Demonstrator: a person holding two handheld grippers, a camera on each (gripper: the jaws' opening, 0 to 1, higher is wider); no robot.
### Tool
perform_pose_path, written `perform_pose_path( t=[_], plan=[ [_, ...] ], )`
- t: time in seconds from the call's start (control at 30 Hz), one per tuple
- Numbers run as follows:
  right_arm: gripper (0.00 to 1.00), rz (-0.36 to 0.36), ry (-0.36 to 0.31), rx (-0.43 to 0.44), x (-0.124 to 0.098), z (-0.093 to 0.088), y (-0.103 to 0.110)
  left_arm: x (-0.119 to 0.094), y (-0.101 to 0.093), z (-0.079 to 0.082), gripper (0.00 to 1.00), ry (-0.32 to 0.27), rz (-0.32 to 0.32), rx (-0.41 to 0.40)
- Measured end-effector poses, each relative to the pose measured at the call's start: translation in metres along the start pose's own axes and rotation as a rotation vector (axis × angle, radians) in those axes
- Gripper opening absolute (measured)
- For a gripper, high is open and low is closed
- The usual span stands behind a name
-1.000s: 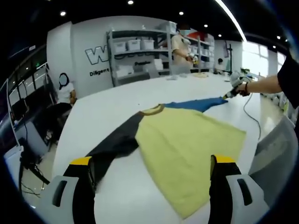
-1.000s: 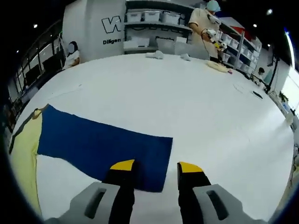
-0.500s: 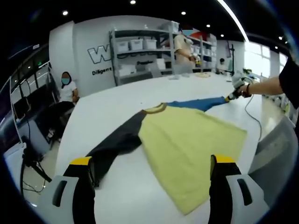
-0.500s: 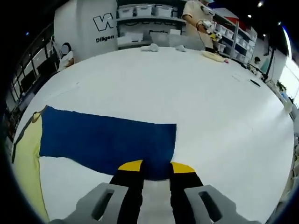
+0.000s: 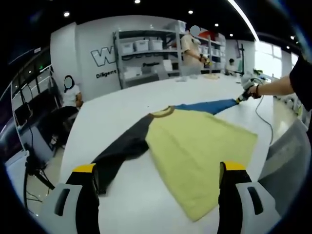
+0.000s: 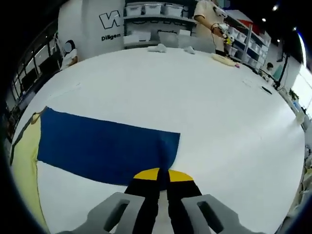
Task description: Fold the garment on the visible template until the final outline fits inside the template.
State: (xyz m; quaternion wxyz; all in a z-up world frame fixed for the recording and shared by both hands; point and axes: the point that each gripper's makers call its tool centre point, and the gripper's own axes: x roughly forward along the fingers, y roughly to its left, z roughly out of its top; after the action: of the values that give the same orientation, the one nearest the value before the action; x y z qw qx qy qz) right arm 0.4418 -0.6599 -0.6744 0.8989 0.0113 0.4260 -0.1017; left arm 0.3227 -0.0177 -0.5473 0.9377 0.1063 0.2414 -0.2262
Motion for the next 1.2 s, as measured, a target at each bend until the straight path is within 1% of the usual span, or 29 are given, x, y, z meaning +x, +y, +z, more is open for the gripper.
perform_pose_path(
  t=[0.27, 0.4, 0.57, 0.63, 0.7, 0.9, 1.1, 1.2],
  plan=[
    [0.00, -0.009, 0.013, 0.012, 0.000, 0.003, 0.000, -0.002, -0.001, 0.004, 0.99, -0.003, -0.005, 0.009],
    [0.00, -0.011, 0.003, 0.022, -0.002, 0.009, -0.001, -0.003, -0.002, 0.006, 0.99, -0.020, -0.010, -0.008],
    [0.00, 0.003, -0.014, 0.040, -0.009, 0.016, 0.002, -0.004, -0.005, 0.004, 0.99, -0.013, -0.017, -0.020],
    [0.00, 0.012, -0.034, 0.044, -0.012, 0.021, 0.004, -0.004, -0.006, 0.003, 0.99, -0.010, -0.020, -0.020],
    [0.00, 0.030, -0.048, 0.039, -0.015, 0.027, 0.008, -0.003, -0.008, 0.002, 0.99, -0.010, -0.027, -0.018],
    [0.00, 0.042, -0.059, 0.024, -0.022, 0.035, 0.017, -0.003, -0.013, 0.004, 0.99, -0.020, -0.046, -0.013],
    [0.00, 0.074, -0.082, 0.012, -0.031, 0.041, 0.034, -0.003, -0.015, 0.002, 0.99, -0.019, -0.057, -0.025],
    [0.00, 0.093, -0.101, -0.011, -0.037, 0.046, 0.048, -0.003, -0.017, -0.001, 0.99, -0.012, -0.061, -0.030]
  ],
)
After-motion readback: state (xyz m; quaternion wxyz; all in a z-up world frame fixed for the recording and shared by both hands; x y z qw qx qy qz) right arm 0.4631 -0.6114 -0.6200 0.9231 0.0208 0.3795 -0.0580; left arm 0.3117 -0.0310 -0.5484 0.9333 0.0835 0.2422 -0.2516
